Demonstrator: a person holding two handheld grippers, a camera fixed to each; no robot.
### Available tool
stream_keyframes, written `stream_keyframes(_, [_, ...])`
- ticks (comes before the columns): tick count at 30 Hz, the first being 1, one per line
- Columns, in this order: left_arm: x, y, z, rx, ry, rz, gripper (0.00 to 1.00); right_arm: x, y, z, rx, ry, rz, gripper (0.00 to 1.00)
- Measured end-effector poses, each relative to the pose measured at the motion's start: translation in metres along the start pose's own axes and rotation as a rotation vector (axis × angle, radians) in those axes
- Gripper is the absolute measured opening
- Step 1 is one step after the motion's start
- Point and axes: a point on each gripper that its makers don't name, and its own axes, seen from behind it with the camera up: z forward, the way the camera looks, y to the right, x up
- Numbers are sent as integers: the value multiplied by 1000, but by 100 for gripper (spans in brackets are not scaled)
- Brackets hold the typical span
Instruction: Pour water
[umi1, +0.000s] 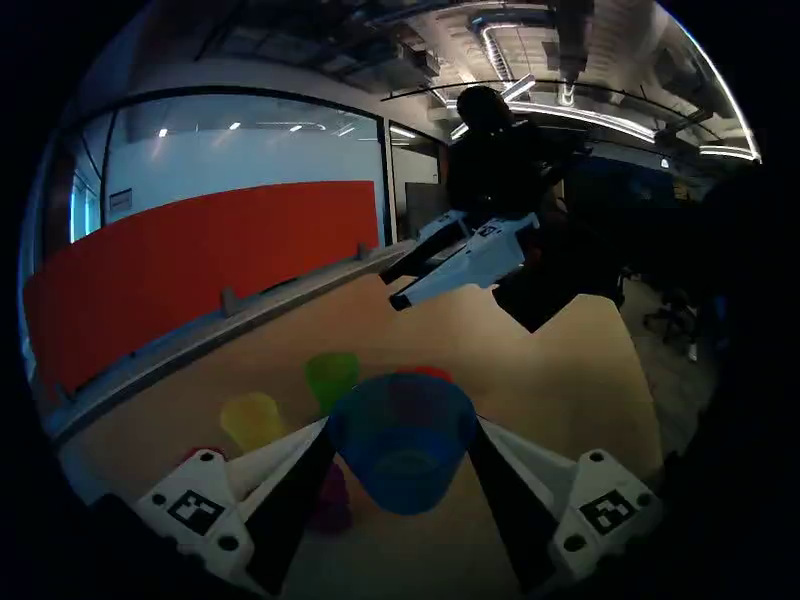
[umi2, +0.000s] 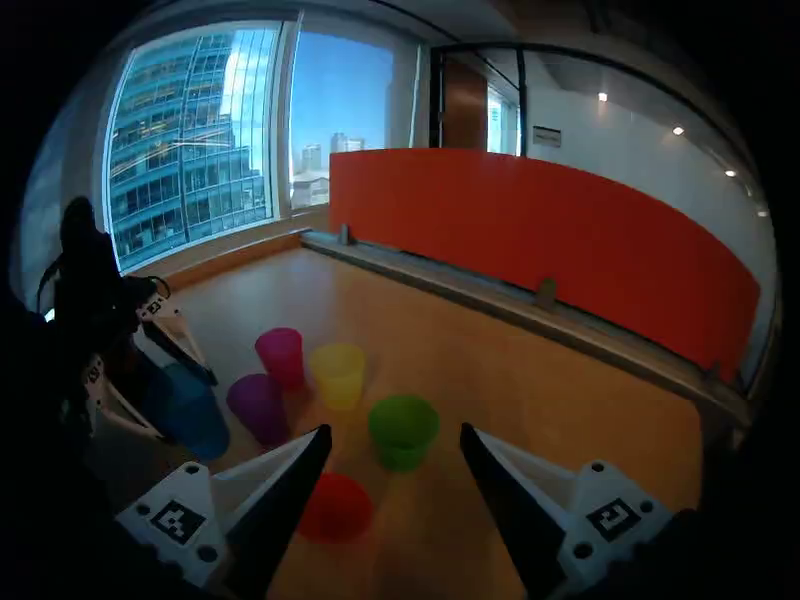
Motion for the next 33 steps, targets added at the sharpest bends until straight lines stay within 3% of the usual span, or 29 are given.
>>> stream_keyframes(19, [30,-27,-17,61,82,2,87,-10,2,14,9,-23,-17,100])
stream_keyframes(33, [57,-57,-43,134,143,-16,88,-22,4,29,21,-63,-32,100])
